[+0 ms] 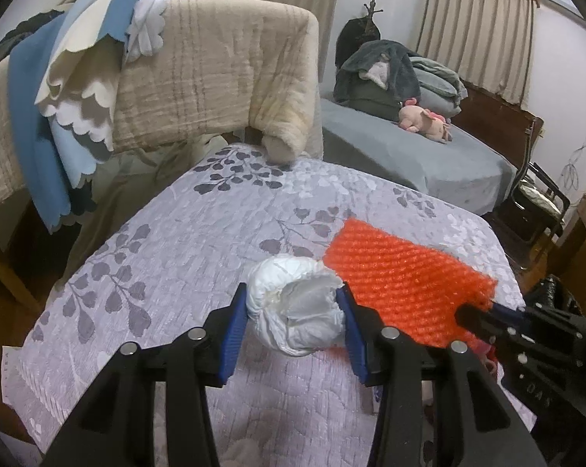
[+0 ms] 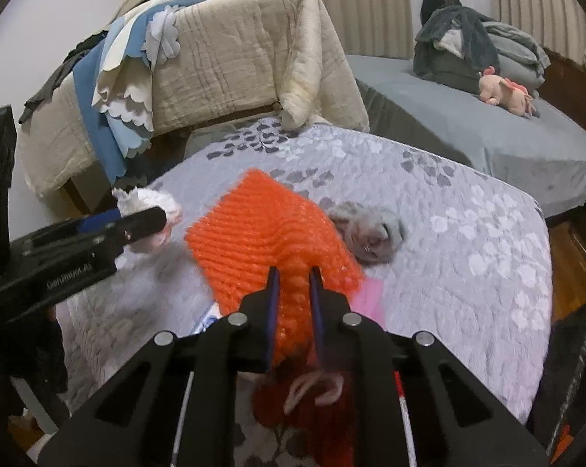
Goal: Collect trash
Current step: 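Grasp the second orange mesh scrubber with the right gripper while the left holds the tissue, then lift the orange scrubber off the quilt with the right gripper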
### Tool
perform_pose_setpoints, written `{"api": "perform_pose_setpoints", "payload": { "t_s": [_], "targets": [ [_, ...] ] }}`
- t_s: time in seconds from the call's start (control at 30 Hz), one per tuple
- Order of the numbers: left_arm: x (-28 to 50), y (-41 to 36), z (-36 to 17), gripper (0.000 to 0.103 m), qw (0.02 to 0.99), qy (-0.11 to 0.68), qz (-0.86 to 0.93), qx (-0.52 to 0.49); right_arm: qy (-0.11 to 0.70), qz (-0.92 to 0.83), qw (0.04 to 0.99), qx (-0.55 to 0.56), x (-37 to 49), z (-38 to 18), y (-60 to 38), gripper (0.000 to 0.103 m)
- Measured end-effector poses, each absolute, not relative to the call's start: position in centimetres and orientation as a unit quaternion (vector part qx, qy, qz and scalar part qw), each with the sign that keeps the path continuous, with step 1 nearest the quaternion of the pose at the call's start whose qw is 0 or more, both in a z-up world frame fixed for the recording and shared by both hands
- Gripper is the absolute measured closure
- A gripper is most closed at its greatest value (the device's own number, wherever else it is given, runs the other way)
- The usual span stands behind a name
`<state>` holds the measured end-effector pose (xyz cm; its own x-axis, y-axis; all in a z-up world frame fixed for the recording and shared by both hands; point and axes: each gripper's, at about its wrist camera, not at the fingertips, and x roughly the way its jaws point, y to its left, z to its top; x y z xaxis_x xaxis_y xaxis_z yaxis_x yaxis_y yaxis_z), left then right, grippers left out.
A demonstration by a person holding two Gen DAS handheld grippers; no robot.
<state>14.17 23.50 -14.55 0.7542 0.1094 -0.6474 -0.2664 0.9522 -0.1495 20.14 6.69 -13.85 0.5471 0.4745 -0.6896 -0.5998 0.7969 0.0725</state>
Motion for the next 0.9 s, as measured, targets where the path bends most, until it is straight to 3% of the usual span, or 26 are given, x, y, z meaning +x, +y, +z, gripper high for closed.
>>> {"api": "perform_pose_setpoints", "payload": {
  "t_s": [0.13,0.3,0.9],
  "targets": [
    [14.1,23.1,-14.8,0.058,0.929,0.339,0.103,-0.109,0.361,0.29,0.883,-0.081,20.3,-13.7,6.0,0.051],
    [13.7,23.3,-14.9,0.058,0.928,0.339,0.111,-0.11,0.343,0.29,0.89,-0.077,21.0,-12.8,6.0,0.035],
    [13.5,26.7,-15.1,0.058,0.924,0.337,0.143,-0.109,0.376,0.303,0.869,-0.105,22.7,-16.1,11.2,0.03]
  ]
}}
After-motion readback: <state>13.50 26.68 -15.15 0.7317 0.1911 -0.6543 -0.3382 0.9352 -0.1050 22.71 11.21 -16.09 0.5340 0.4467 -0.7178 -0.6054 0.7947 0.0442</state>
